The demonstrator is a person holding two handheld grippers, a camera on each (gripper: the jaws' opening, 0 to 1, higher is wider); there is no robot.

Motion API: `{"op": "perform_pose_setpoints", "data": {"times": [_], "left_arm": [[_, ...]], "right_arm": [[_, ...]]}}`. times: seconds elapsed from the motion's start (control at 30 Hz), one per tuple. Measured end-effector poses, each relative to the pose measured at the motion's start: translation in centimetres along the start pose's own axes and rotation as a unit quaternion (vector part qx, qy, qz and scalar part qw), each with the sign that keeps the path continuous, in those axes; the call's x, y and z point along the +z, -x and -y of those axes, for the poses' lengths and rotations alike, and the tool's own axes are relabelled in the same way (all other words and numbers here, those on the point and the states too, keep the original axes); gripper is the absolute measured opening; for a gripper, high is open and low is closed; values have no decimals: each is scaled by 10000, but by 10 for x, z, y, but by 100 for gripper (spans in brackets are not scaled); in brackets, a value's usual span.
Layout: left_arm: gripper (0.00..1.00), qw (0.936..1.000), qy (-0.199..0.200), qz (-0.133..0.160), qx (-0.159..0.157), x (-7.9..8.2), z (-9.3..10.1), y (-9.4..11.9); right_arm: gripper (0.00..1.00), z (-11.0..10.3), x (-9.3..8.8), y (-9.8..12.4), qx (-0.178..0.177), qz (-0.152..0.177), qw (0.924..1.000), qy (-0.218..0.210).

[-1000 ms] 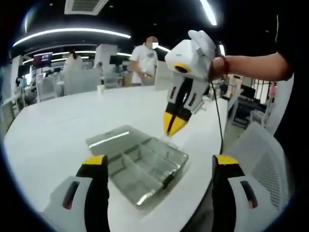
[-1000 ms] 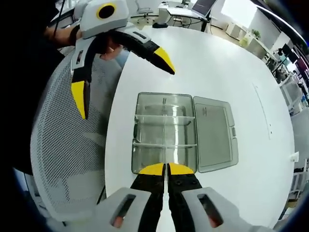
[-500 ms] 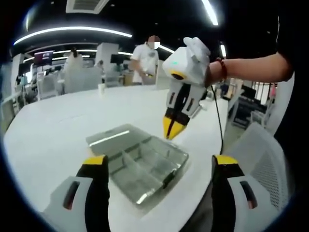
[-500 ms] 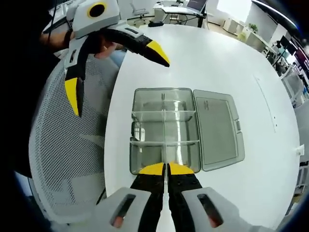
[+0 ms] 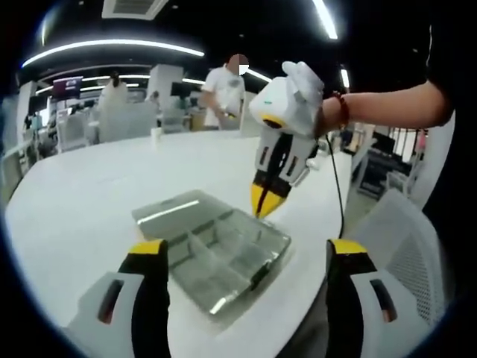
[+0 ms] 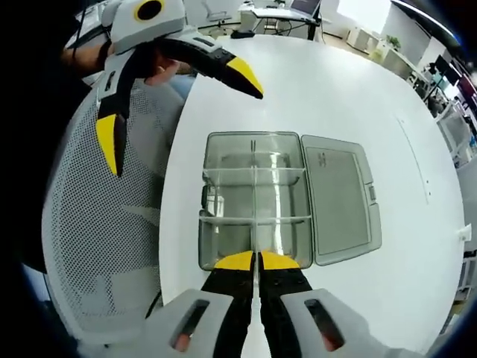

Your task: Insert the divider into the dual guide fixture by aligning both edges with the guide slots and pushing it downward to the bottom, including one-sided entry, uneven engagement, binding, and posture correction.

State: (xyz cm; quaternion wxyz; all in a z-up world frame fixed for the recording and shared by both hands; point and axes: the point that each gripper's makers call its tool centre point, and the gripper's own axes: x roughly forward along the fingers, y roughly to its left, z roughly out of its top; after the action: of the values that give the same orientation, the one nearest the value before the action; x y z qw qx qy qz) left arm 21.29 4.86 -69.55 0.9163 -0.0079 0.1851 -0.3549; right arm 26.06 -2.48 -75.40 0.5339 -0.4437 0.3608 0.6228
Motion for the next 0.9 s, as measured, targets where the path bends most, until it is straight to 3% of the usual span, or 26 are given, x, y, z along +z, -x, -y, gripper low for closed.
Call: {"op": "perform_pose_setpoints", "data": {"times": [0.9], "left_arm": [[84, 9999, -48, -80, -47, -2, 2, 0]], "right_arm": [[0, -1, -7, -20, 29, -167, 9999, 15]]}}
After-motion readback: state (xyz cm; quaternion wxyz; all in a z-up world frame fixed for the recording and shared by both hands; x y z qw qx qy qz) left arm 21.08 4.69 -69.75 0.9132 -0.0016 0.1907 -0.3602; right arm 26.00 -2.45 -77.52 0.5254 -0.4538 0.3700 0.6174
